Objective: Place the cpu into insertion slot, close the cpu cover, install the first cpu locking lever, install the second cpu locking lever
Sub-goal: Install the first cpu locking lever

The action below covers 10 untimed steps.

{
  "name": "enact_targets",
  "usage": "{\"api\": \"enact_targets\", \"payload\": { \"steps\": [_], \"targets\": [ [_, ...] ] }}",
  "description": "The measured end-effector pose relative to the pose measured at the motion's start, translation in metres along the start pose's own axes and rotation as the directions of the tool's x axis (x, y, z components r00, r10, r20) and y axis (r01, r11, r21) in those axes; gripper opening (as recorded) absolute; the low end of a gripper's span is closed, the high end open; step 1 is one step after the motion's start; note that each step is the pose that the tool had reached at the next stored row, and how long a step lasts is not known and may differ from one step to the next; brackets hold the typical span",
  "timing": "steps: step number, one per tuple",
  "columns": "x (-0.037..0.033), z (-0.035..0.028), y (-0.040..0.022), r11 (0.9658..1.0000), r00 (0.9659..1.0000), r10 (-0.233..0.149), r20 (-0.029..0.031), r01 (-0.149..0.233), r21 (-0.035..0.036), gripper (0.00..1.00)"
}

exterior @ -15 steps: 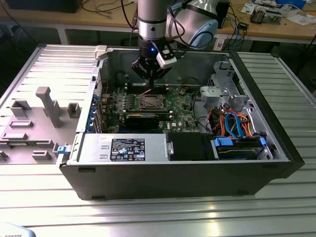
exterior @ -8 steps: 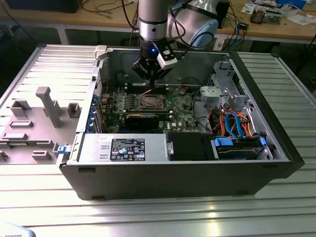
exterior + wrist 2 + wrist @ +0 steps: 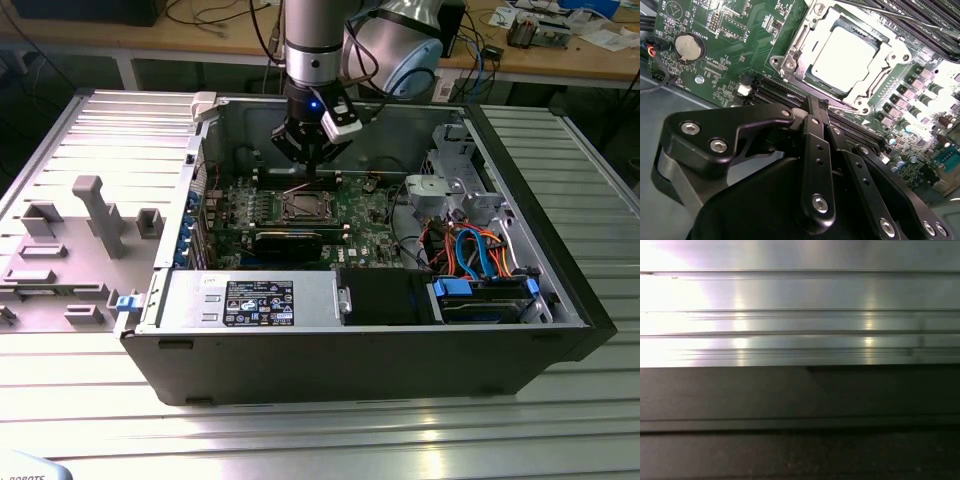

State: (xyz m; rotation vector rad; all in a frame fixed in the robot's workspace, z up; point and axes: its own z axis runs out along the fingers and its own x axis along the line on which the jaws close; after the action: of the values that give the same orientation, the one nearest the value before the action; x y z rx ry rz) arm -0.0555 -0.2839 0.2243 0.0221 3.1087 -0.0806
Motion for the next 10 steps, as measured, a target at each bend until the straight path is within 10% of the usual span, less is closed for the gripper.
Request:
{"api": "enact_targets", "payload": {
  "steps": [10],
  "targets": [
    [-0.0039,0.0048,0.0003,1.0000,1.0000,0.003,-0.0001,-0.003,0.0001,0.11]
  ]
}}
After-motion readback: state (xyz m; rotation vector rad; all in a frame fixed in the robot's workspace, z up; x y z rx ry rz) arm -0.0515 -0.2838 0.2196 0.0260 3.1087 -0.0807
